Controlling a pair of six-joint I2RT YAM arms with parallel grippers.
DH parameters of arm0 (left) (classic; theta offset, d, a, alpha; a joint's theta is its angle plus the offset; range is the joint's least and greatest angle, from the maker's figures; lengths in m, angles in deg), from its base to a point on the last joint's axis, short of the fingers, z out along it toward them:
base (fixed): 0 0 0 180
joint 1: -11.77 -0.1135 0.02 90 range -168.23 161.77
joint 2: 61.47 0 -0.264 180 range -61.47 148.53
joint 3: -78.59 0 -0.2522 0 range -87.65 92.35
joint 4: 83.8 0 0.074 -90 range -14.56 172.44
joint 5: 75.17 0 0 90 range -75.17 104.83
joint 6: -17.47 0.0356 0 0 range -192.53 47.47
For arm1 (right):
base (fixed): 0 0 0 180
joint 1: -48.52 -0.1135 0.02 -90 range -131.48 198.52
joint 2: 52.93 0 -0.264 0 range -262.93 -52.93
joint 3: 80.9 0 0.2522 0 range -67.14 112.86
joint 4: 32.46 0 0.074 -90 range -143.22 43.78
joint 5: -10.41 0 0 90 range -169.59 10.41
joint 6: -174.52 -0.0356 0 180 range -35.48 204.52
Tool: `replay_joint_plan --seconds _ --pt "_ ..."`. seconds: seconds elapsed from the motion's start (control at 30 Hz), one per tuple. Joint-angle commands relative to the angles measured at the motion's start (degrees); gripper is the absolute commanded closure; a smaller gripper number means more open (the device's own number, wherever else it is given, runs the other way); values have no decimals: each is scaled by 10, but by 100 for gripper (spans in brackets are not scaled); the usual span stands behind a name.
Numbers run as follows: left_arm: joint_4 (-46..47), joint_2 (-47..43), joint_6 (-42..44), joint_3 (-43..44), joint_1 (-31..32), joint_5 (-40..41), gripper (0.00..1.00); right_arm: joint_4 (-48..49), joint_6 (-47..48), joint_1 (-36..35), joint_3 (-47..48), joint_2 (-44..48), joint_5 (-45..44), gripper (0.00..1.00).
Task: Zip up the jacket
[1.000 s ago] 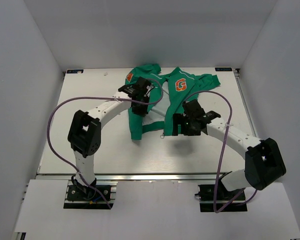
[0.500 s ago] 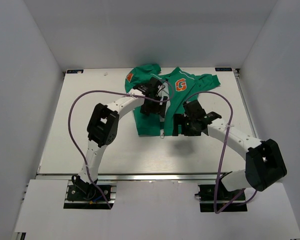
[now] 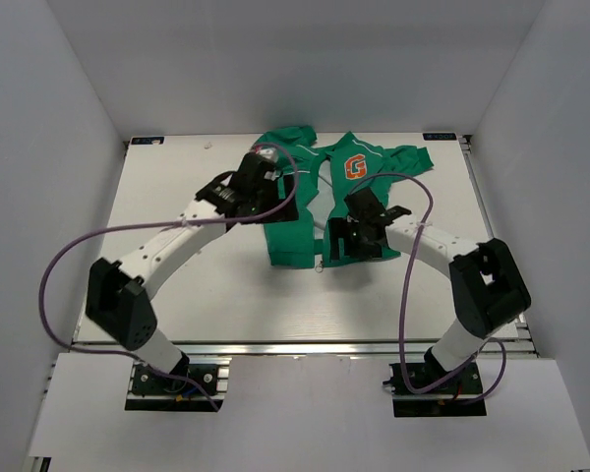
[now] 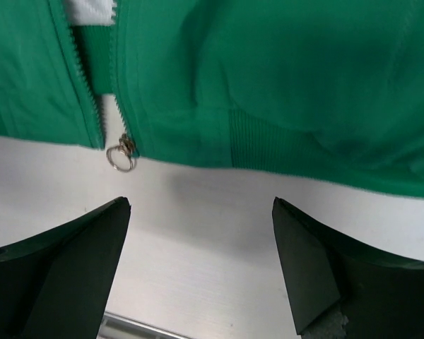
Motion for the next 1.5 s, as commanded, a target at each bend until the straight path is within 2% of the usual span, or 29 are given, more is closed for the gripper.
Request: replay_joint_plan --seconds 0.0,0.1,0.23,0.5,0.77,1.0,1.07,1.1,1.13,1.2,1.33,1.47 --pt "29 -29 -71 -126 -32 33 2 23 7 -6 36 -27 -2 15" --pt "80 -46 -78 -183 -65 -38 2 13 7 -15 68 -62 -29 17" --pt "130 -59 -75 -235 -76 -71 2 23 -2 -20 82 -98 -41 17" --pt "123 -65 -63 -223 -76 -51 2 27 -31 -35 83 -140 -60 19" --pt "107 -91 -63 -223 -76 6 2 -27 -103 -56 69 -183 -138 31" --pt "95 -106 -60 -228 -76 38 2 -46 -125 -77 49 -211 -144 32" --pt "94 -108 -60 -230 -76 38 2 -48 -133 -78 42 -212 -148 41" --pt "93 -109 -60 -230 -76 38 2 -50 -136 -79 39 -212 -151 50" --pt "94 -110 -60 -230 -76 37 2 -52 -139 -78 33 -211 -157 68" --pt "101 -111 -53 -232 -76 30 2 -48 -137 -78 24 -202 -158 86" --pt "133 -102 -14 -220 -76 -48 2 -18 -108 -78 10 -153 -157 100" --pt "177 -79 13 -208 -76 -169 2 57 -48 -69 -40 -53 -92 100"
